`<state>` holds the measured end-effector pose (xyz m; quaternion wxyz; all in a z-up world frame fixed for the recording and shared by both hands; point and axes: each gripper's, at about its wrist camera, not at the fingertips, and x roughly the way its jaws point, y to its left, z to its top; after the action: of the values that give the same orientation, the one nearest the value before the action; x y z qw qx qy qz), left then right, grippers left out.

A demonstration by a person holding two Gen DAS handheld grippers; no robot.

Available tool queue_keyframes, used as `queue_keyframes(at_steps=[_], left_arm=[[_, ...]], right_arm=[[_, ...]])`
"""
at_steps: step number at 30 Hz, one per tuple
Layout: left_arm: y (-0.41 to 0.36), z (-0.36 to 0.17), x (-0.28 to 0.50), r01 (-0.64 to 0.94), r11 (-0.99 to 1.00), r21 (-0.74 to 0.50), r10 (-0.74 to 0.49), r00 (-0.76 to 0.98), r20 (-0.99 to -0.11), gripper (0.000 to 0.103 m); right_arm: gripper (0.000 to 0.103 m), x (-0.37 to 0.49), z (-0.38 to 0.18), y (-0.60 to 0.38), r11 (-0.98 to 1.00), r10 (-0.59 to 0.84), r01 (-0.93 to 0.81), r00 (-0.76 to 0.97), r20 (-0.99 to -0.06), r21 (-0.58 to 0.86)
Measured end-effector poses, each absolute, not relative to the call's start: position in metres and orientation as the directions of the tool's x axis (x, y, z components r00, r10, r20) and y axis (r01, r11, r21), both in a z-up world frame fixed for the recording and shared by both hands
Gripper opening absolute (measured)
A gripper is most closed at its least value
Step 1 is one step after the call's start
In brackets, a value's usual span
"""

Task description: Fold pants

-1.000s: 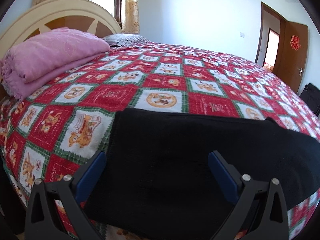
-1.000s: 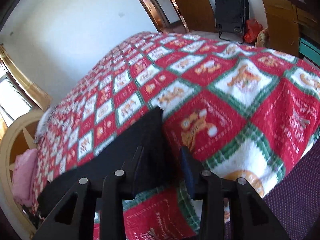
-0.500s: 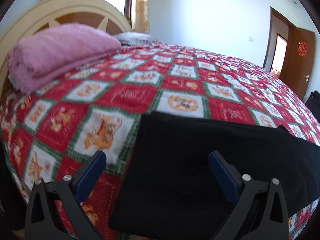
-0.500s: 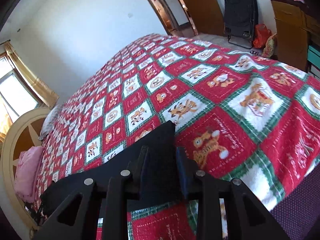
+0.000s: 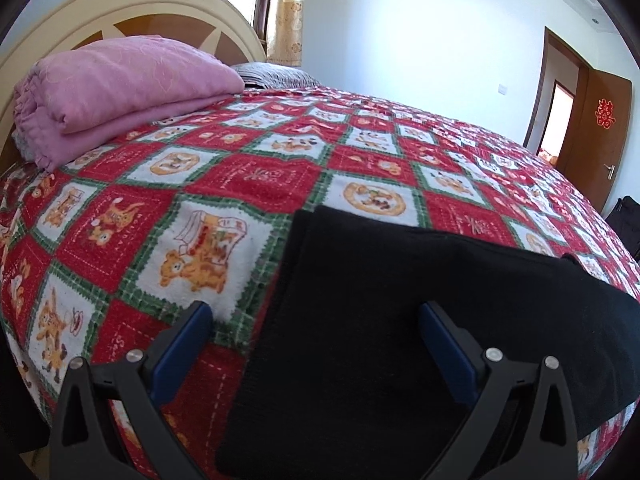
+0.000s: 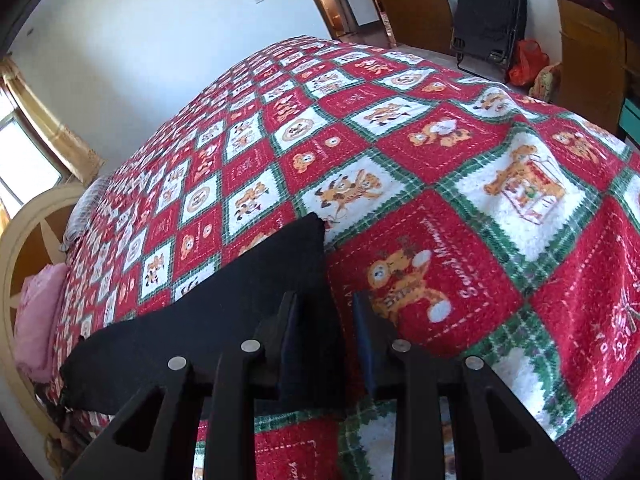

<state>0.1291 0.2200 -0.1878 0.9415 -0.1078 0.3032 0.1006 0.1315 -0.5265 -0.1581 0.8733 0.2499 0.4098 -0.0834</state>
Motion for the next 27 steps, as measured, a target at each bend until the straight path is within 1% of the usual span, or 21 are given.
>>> queue_keyframes(at_steps=[1, 5, 7, 11, 12, 15, 20, 27], left_arm=[[0.221, -0.189, 0.128, -0.252, 0.956, -0.149, 0.119, 0.8, -0.588, 0.103], [0.222, -0.19, 0.127, -0.251, 0.955, -0.156, 0.117, 0.807, -0.578, 0.103], [0.222, -0.189, 0.127, -0.251, 0.955, -0.158, 0.118, 0.81, -0.574, 0.103], [0.222, -0.19, 0.125, -0.247, 0.955, -0.165, 0.113, 0.816, -0.567, 0.103], [0.223, -0.19, 0.125, -0.245, 0.955, -0.166, 0.11, 0.815, -0.569, 0.103], [0.223, -0.186, 0.124, -0.249, 0.955, -0.164, 0.109, 0.803, -0.586, 0.103], [0.222, -0.186, 0.126, -0.252, 0.955, -0.158, 0.11, 0.793, -0.599, 0.103], [0.221, -0.189, 0.125, -0.255, 0.954, -0.158, 0.116, 0.799, -0.59, 0.103]], right_arm=[[0.029, 0.134, -0.159, -0.523, 0.868, 0.073, 0.332, 0.65, -0.757, 0.369], [0.028, 0.142, -0.166, -0.517, 0.883, 0.037, 0.338, 0.641, -0.767, 0.325], [0.027, 0.14, -0.165, -0.52, 0.872, 0.046, 0.343, 0.655, -0.755, 0.35], [0.019, 0.129, -0.163, -0.528, 0.838, 0.083, 0.338, 0.697, -0.712, 0.428], [0.016, 0.127, -0.163, -0.53, 0.832, 0.087, 0.339, 0.701, -0.708, 0.438], [0.013, 0.124, -0.162, -0.528, 0.831, 0.079, 0.341, 0.709, -0.701, 0.44], [0.011, 0.122, -0.147, -0.513, 0.852, 0.032, 0.334, 0.735, -0.677, 0.403], [0.011, 0.12, -0.123, -0.486, 0.886, 0.011, 0.284, 0.777, -0.629, 0.367]])
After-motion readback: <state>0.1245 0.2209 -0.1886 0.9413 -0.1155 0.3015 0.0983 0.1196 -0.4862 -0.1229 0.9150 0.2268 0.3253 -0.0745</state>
